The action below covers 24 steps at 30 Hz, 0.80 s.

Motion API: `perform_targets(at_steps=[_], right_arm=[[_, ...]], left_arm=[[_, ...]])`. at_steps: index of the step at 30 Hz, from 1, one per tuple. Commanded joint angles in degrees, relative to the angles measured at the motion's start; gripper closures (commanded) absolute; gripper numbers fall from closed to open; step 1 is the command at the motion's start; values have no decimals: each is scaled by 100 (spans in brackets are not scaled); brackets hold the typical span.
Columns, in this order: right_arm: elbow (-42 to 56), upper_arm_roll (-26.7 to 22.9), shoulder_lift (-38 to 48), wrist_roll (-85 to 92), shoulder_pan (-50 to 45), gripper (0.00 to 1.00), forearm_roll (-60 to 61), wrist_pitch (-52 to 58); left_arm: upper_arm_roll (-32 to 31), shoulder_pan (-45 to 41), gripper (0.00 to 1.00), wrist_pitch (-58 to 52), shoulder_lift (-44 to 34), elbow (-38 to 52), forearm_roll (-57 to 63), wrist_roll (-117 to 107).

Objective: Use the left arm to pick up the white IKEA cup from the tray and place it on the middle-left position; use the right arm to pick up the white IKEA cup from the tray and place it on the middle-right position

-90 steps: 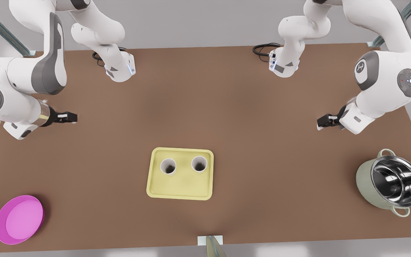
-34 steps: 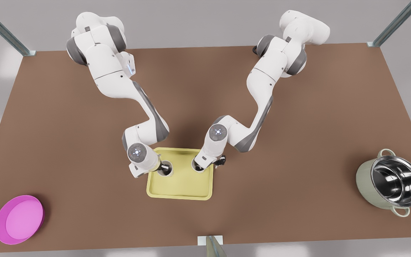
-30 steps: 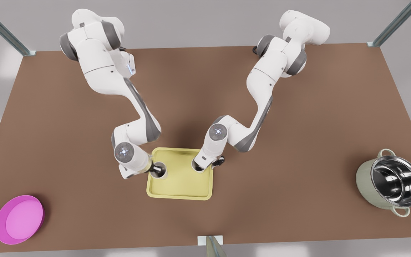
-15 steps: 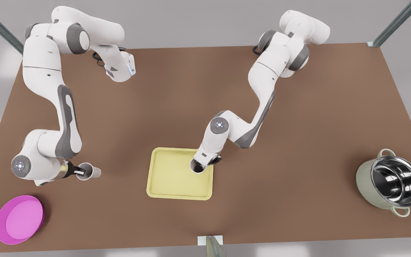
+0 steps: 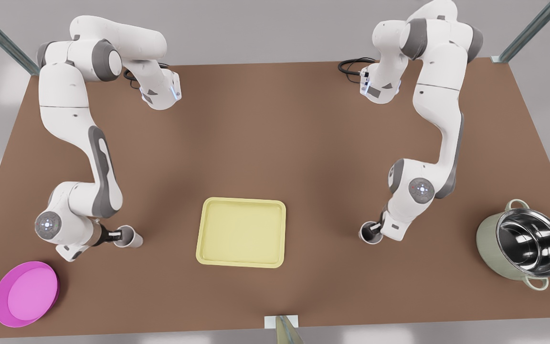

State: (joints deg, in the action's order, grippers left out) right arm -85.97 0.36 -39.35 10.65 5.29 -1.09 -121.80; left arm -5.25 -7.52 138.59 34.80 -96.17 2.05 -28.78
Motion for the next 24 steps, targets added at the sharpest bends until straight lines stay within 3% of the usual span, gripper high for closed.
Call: perform_targets(at_steps=[1,3,6,9,11,14,16,17,18,22,24], right_arm=[[2,0,6,1765,-1,0,250,-221],[2,-9,6,1765,-1,0,250,-212],[10,-9,24,1730,-72,0,258,-151],[81,-44,481,1519,-45,0,328,482],[151,-9,1078,553,-72,0,267,1360],[449,-9,1632,78,-72,0,250,2757],[643,-519,2168,-573,-704,0,21,3259],[634,-624,2300,-564,-810,0,30,3268],[643,-668,2327,-555,-801,0,74,3417],[661,-625,2353,-581,-775,0,91,3672],[661,-642,2353,-572,-775,0,100,3672]], left_arm=[[-3,22,80,300,36,-42,-205,2807],[-11,14,80,669,71,-244,-336,2799],[-20,14,80,862,-596,-1105,-582,2799],[-11,14,80,862,-852,-1405,-653,2807],[-11,22,80,1961,-729,-1923,-741,3010],[-11,22,80,1970,-738,-1914,-749,3001],[-11,22,80,1961,-738,-1906,-749,3001],[-3,22,63,1952,-738,-1888,-749,3009],[-3,22,0,1943,-755,-1879,-741,3010],[6,14,0,1900,-773,-1853,-714,3010],[6,14,0,1136,-1089,-1730,-679,3010]])
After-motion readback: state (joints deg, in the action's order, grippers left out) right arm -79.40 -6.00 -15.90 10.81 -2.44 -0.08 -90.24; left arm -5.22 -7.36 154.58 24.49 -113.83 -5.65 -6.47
